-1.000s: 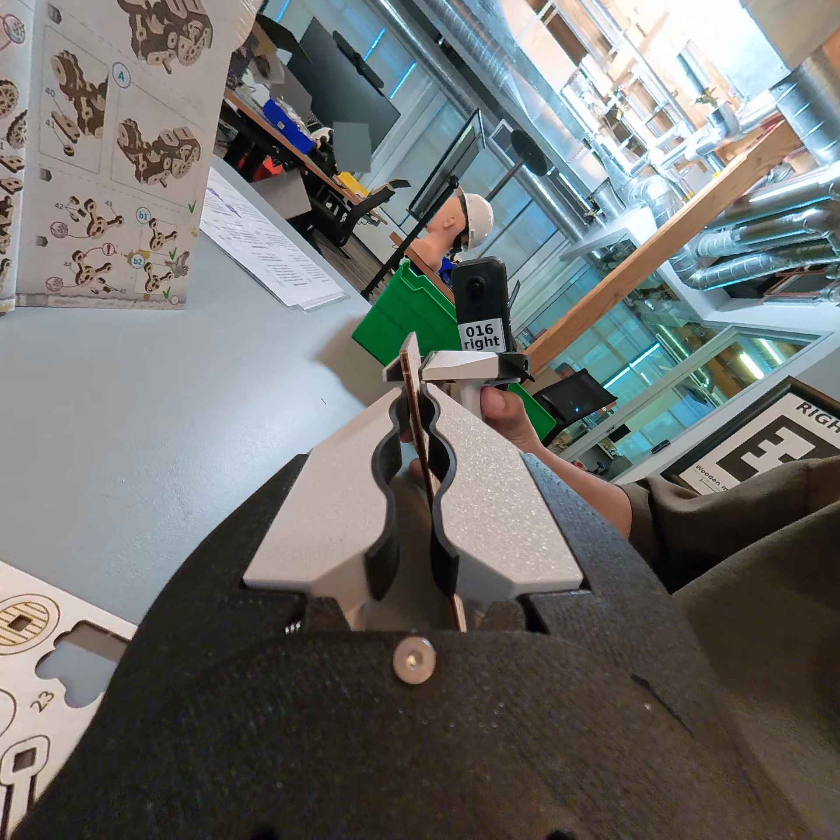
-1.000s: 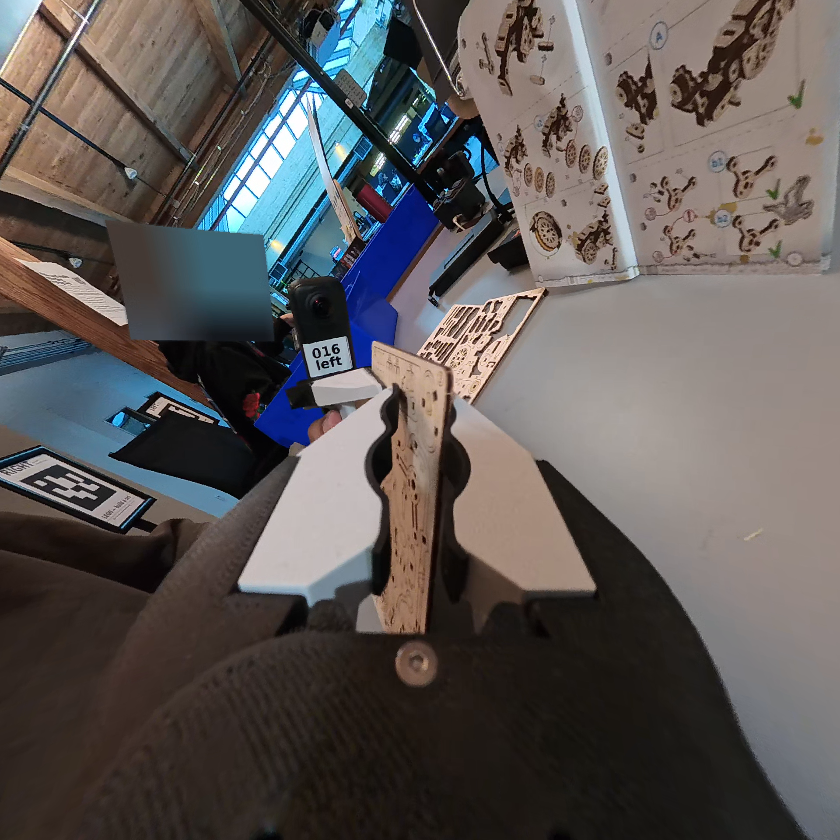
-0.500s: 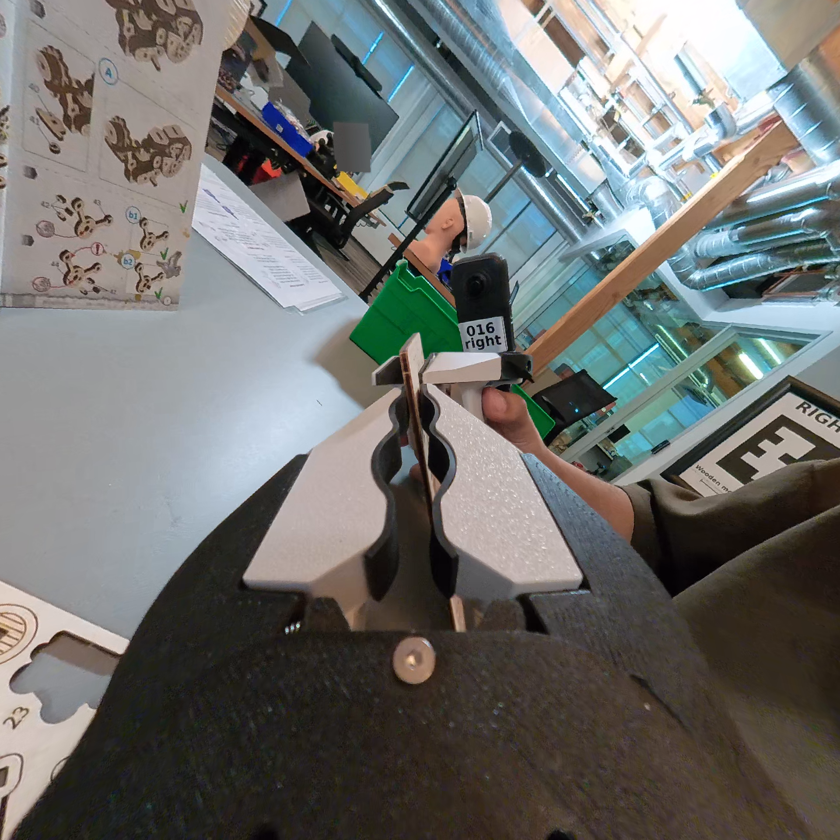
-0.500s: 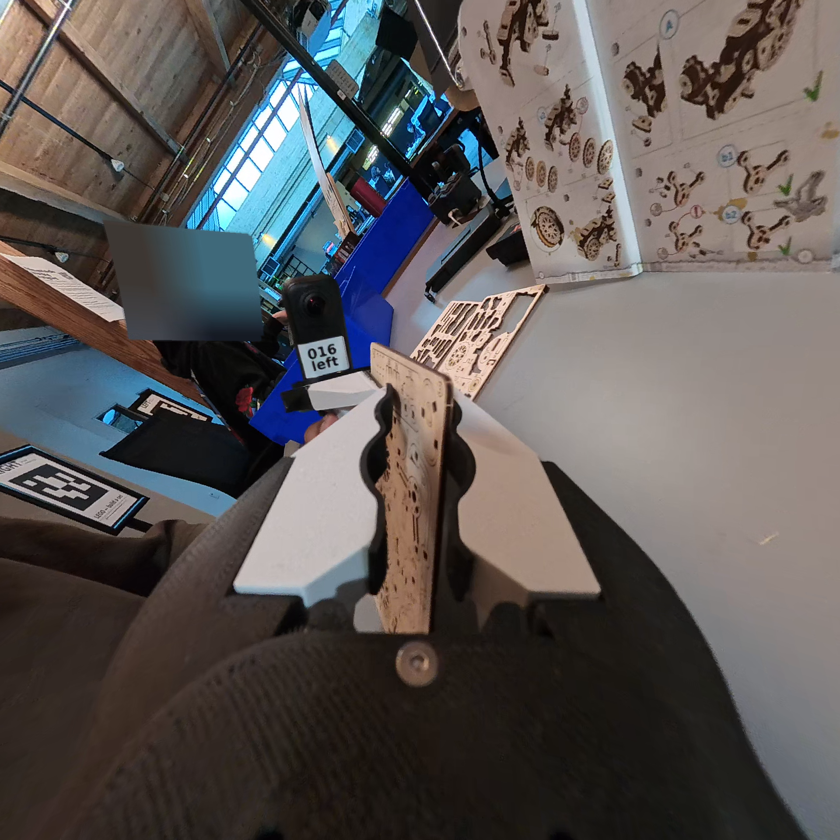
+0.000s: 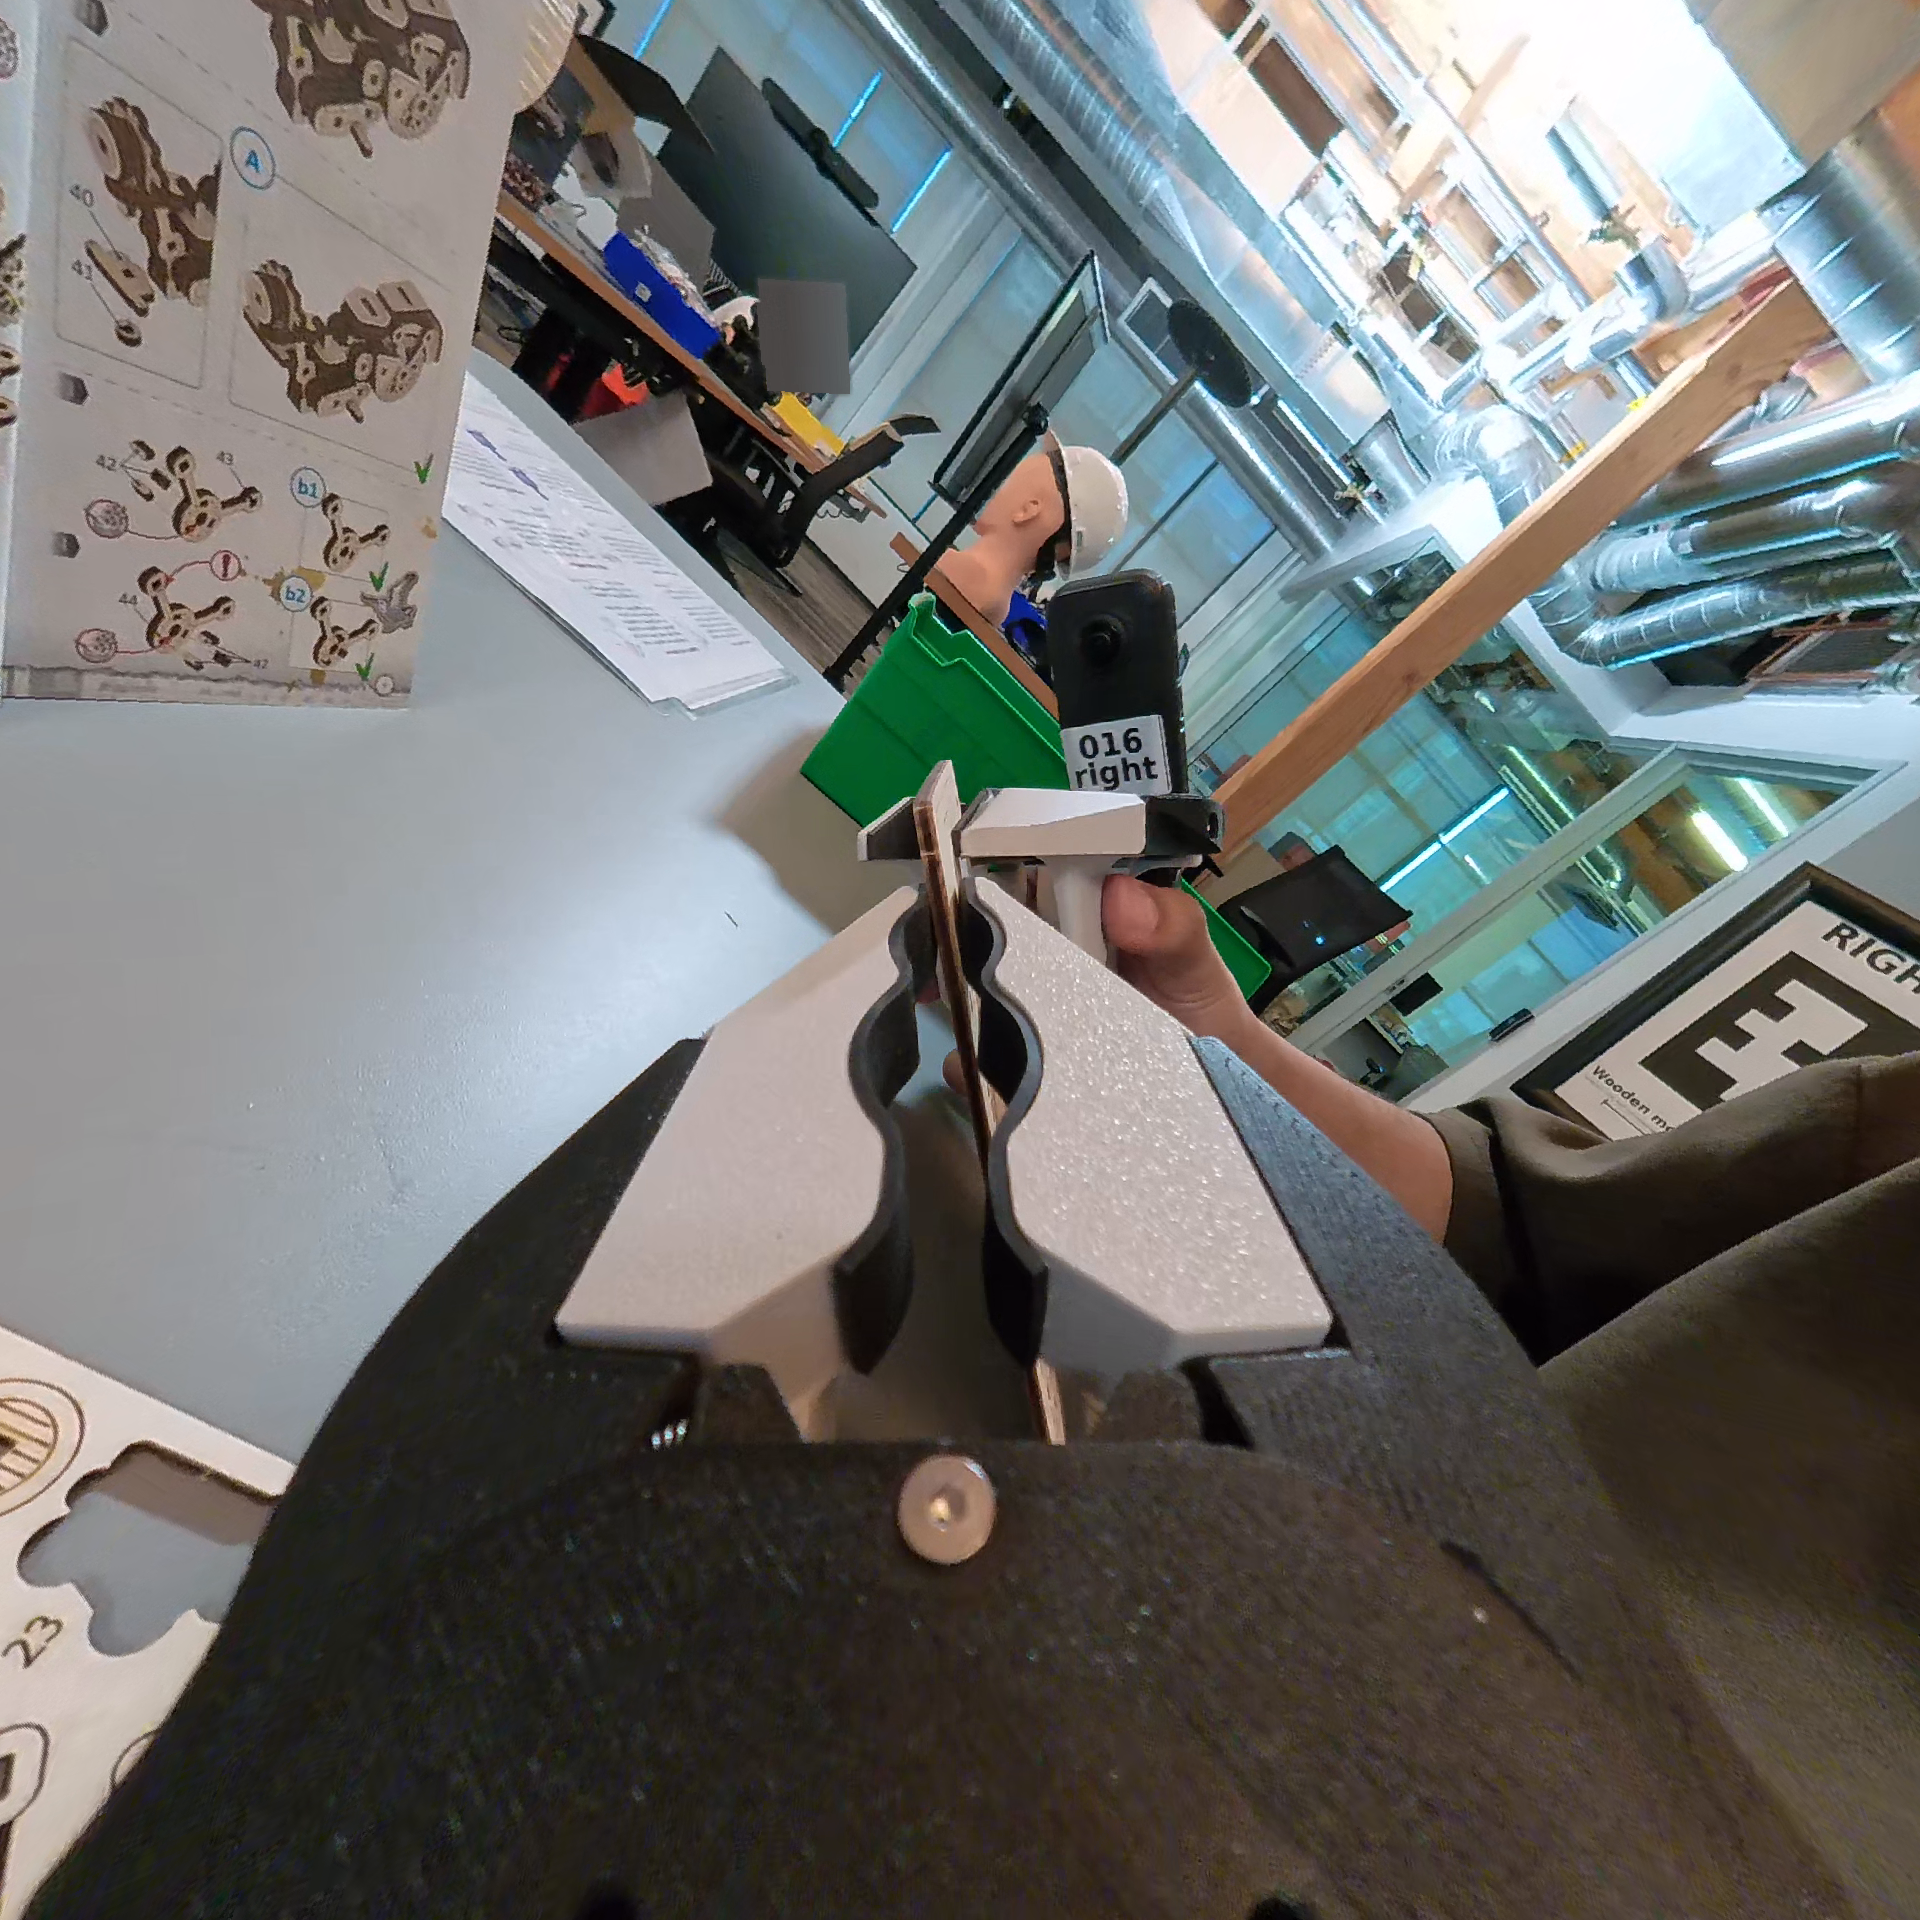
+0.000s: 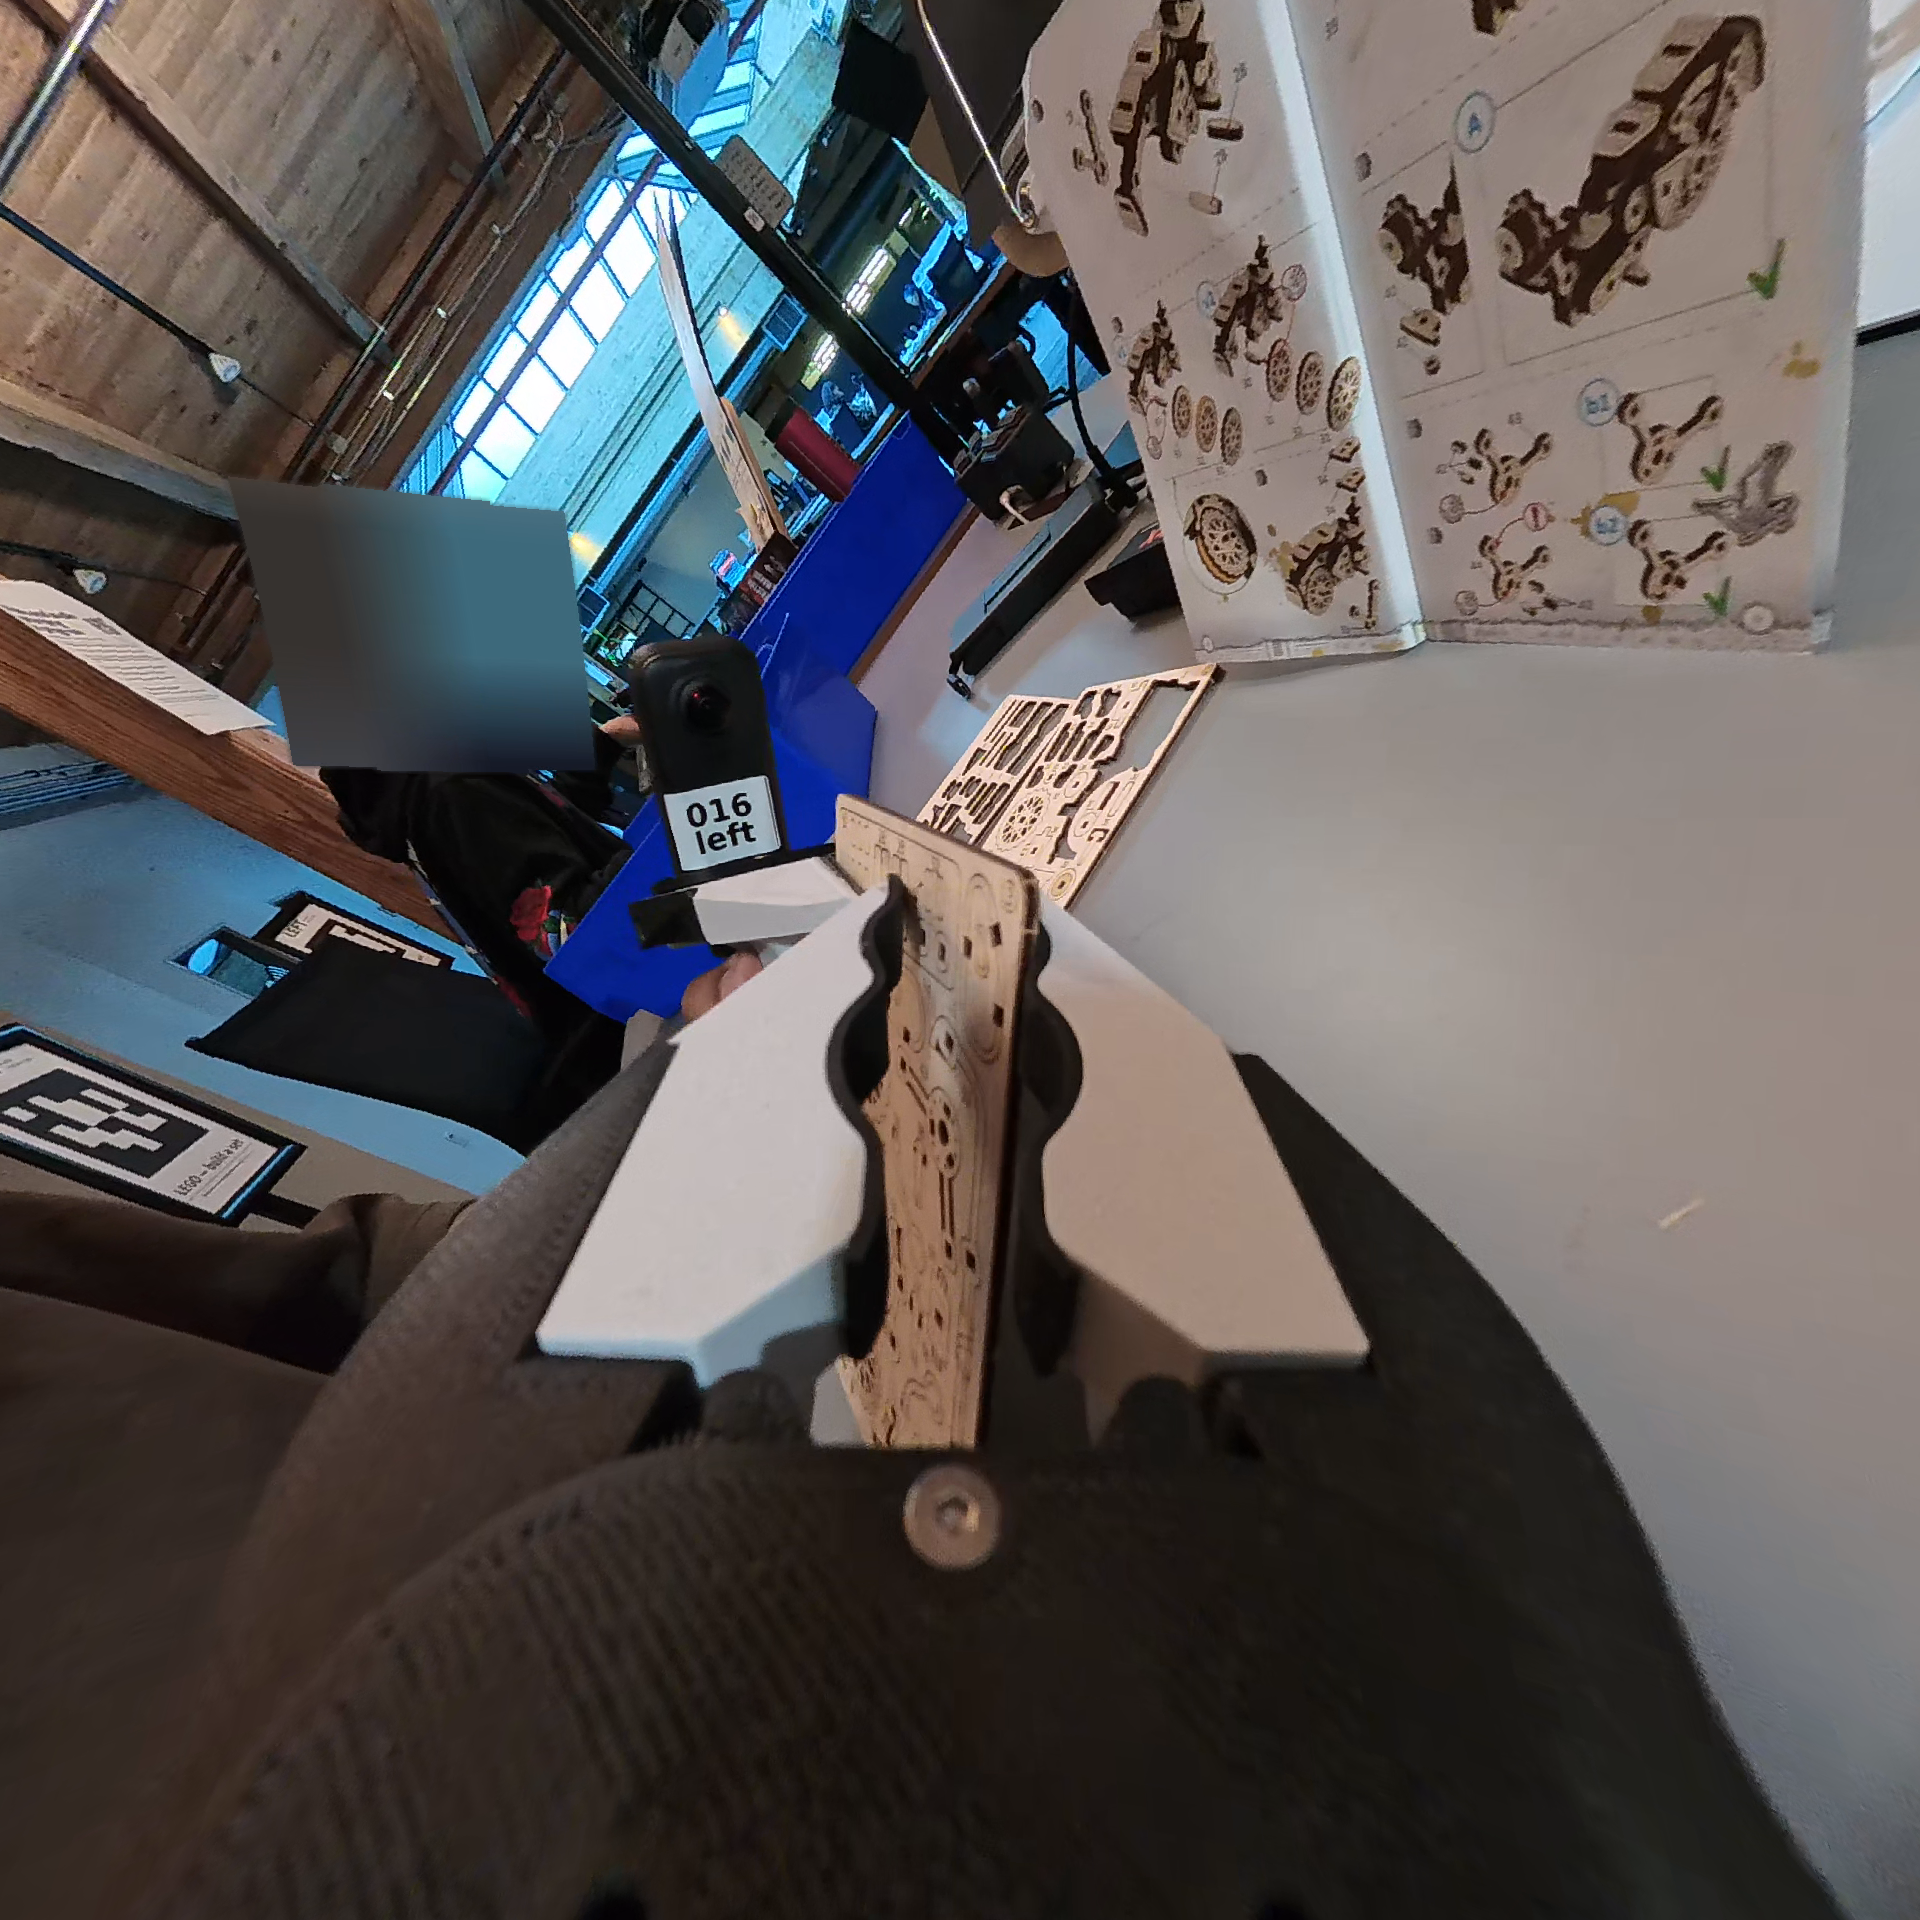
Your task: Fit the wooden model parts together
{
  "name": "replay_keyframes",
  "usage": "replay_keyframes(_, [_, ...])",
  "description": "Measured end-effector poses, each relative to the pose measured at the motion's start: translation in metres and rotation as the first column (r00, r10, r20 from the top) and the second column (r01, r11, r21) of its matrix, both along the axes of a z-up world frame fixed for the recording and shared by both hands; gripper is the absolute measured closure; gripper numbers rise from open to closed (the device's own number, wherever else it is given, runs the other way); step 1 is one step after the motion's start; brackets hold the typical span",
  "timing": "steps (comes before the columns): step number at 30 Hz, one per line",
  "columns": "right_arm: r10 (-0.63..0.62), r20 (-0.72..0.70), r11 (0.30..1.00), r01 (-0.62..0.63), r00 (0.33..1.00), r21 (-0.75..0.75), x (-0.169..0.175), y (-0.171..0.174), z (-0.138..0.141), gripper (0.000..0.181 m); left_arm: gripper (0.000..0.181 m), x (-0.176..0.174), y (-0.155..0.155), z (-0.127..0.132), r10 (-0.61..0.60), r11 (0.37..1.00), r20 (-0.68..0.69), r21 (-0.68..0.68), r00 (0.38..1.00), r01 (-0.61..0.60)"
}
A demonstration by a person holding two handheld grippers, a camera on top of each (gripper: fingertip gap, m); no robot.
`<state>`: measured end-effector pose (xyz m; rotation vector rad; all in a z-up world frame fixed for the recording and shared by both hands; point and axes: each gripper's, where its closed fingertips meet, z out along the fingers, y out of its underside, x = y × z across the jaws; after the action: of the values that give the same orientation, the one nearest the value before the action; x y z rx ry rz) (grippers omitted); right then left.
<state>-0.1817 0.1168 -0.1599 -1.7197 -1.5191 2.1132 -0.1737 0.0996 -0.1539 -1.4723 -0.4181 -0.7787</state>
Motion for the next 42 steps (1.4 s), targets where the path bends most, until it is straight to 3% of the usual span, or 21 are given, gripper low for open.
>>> replay_keyframes(18, [-0.056, -0.017, 0.989, 0.058, 0.998, 0.134, -0.001, 0.002, -0.001, 0.16, 0.181, -0.001, 0.0, -0.001, 0.009, 1.0, -0.001, -0.011, 1.0, -0.009])
replay_keyframes(30, [0.041, -0.015, 0.999, -0.042, 0.999, -0.025, 0.01, 0.01, 0.007, 0.159, 0.181, -0.003, -0.004, 0.006, -0.005, 0.999, 0.031, 0.047, 1.0, 0.004])
replay_keyframes(34, [0.092, -0.012, 0.995, -0.092, 0.996, -0.028, 0.012, -0.002, 0.002, 0.173, 0.181, -0.003, -0.004, 0.006, -0.004, 0.999, 0.033, 0.048, 0.999, 0.003])
replay_keyframes(42, [0.125, -0.073, 0.992, -0.123, 0.99, 0.028, 0.018, -0.012, 0.012, 0.181, 0.155, -0.004, -0.001, 0.005, 0.025, 0.999, -0.003, 0.02, 1.0, -0.025])
